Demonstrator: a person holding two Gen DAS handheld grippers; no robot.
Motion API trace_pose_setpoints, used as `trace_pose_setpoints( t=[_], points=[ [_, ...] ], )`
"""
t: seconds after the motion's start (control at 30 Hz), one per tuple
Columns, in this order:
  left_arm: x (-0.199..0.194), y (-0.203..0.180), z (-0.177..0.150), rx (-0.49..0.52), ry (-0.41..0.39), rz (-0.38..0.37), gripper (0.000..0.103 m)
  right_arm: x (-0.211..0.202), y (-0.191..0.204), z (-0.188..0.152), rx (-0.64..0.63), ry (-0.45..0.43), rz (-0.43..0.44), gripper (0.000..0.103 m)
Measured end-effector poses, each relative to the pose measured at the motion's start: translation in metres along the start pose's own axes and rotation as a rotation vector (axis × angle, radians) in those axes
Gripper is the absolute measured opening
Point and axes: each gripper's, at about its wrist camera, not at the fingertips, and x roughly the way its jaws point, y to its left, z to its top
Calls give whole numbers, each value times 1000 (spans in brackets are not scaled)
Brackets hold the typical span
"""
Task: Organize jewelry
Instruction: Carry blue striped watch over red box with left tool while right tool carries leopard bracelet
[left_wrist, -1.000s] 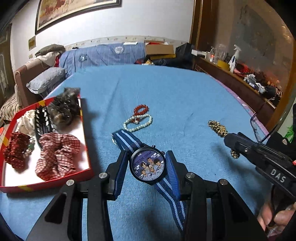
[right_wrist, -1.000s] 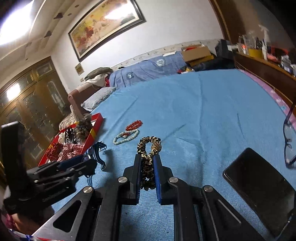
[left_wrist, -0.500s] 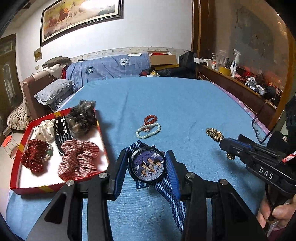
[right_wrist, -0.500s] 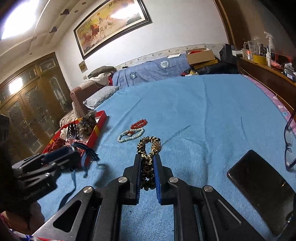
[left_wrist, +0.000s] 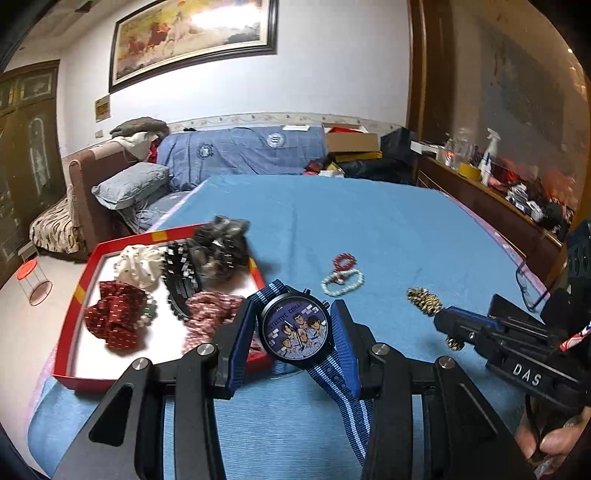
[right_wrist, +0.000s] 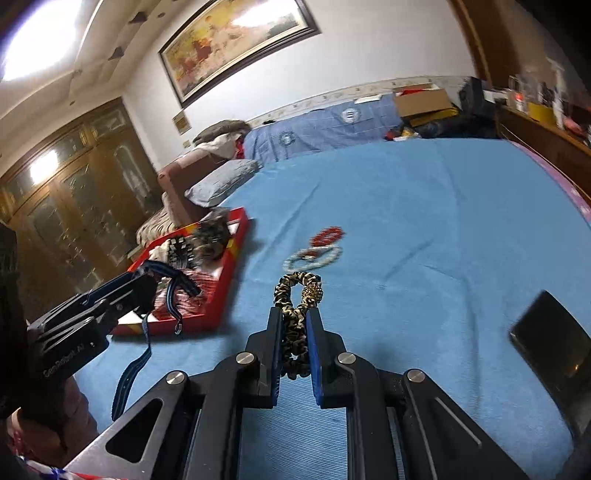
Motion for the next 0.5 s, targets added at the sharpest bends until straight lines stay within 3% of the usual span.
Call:
trace_pose_setpoints(
  t=[0.5],
  points=[
    [-4,83,7,-127,-40,98,41,62,94,29,-99,75,113,14]
  ],
)
